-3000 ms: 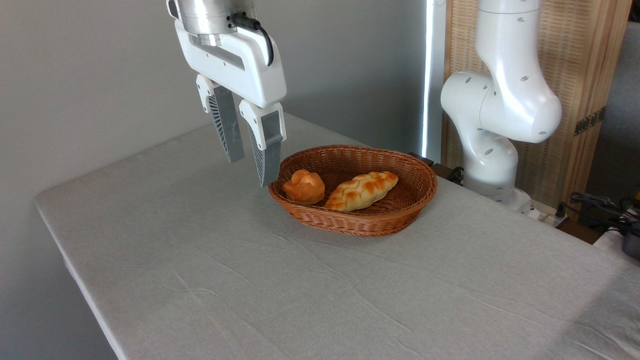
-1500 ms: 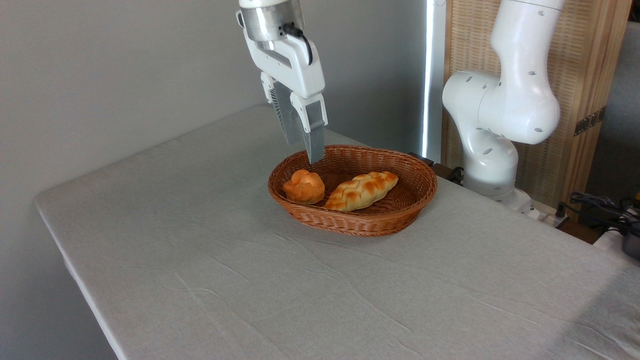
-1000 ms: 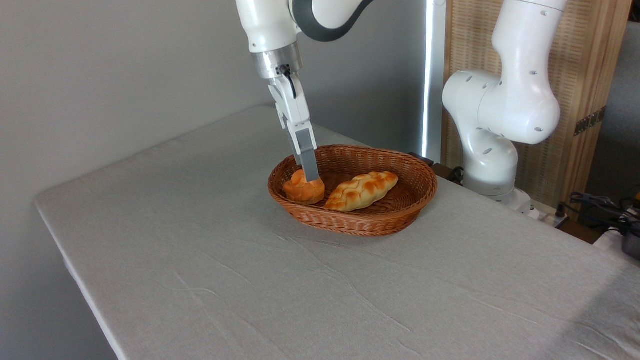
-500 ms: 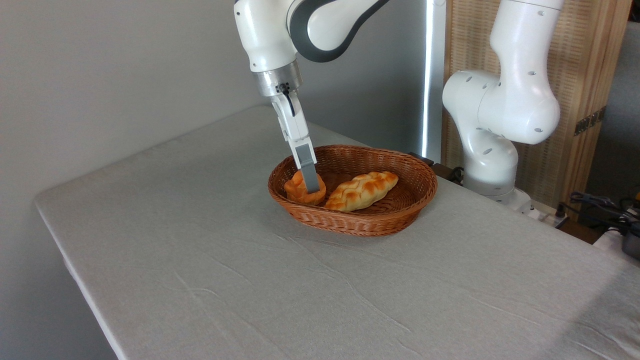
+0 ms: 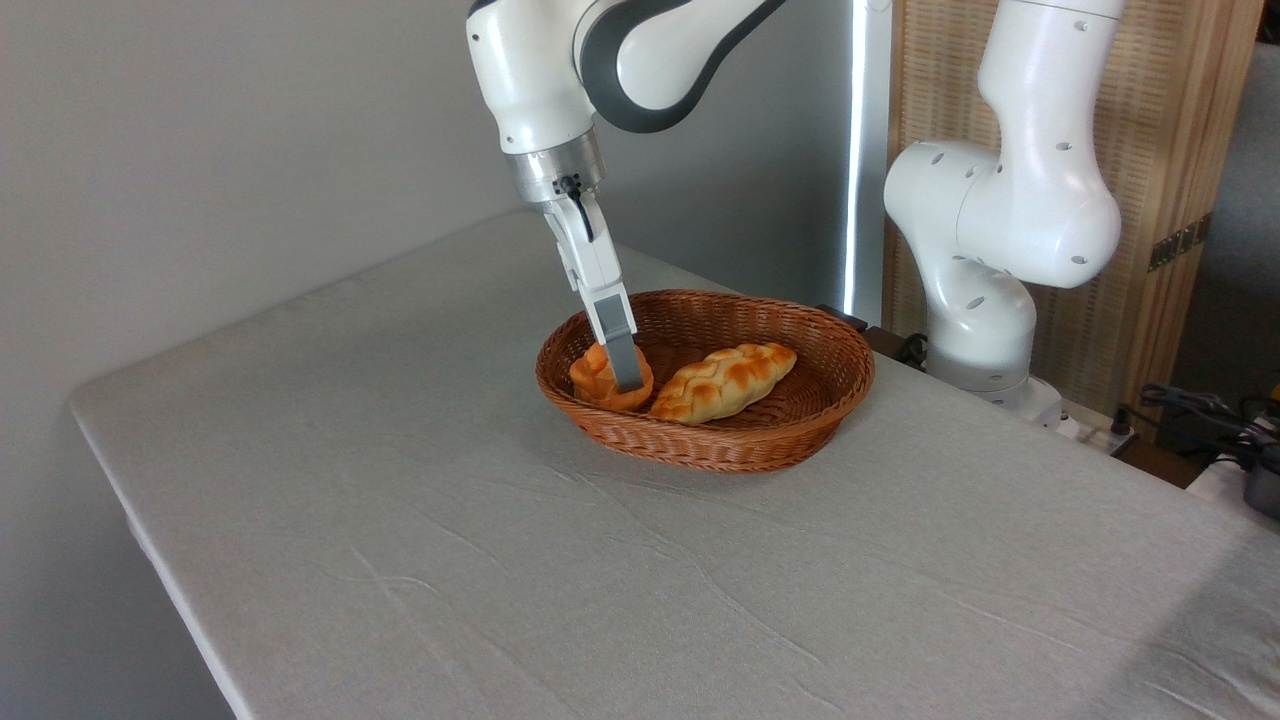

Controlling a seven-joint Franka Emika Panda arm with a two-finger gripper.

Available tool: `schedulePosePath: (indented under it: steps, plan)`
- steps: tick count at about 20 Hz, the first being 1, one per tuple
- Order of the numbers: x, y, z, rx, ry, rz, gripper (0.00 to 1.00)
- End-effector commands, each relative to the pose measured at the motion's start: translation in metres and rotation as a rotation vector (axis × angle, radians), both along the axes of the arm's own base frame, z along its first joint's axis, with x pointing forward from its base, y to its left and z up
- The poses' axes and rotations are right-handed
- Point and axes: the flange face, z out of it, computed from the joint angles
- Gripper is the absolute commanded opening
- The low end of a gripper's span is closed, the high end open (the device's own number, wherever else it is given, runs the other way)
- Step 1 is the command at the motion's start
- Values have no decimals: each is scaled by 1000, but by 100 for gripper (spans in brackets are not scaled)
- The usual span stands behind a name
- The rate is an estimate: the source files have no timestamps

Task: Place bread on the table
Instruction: 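Lower the gripper onto the round bun and close on it, then lift the bun out of the basket and lower it onto the table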

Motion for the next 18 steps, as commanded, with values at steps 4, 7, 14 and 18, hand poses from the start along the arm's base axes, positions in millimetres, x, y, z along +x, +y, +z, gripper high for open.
schedulePosePath:
  steps: [4,7,14,18]
  plan:
    - [3,4,-3,-7,-7,-6,43]
    - [5,6,-1,-9,-10,1,40]
    - [8,7,9,-2,-21,7,35]
    - [6,5,22,10,6,5,32]
